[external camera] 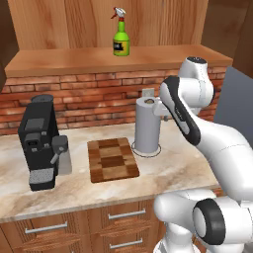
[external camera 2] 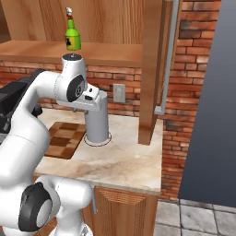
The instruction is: Grab the spray bottle from the cabinet, then place it next to the cutting board for sanitizing. Then grab the dish brush from the countertop next to the sink and place it next to the cutting board.
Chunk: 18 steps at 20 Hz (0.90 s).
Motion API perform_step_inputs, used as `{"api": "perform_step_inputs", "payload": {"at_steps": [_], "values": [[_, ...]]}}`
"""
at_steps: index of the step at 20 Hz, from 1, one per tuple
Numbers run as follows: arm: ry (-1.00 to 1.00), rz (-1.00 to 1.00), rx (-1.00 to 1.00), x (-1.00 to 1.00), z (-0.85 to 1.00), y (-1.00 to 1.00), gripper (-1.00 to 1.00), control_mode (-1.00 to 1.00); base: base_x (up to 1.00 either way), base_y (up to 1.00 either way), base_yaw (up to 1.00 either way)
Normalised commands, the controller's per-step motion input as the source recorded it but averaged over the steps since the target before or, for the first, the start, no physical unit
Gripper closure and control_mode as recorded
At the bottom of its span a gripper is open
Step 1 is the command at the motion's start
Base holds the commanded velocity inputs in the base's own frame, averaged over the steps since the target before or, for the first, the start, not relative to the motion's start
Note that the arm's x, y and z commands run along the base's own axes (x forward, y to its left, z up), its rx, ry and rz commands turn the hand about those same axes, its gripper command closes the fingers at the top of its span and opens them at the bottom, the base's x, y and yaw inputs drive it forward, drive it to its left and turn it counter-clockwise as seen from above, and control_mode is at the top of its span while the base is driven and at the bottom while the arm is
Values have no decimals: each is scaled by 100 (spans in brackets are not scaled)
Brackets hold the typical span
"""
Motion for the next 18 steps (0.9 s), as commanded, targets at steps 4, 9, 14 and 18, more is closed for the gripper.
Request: {"api": "perform_step_inputs", "payload": {"at_steps": [4, 9, 14, 18], "values": [[-1, 1, 0, -23, 0, 1, -100, -100, 0, 0, 0], [-21, 4, 0, -69, 0, 10, -100, -100, 0, 0, 0], [-58, 10, 0, -61, 33, 18, -100, -100, 0, 0, 0], [-60, 3, -1, -45, 58, 21, -100, -100, 0, 0, 0]]}}
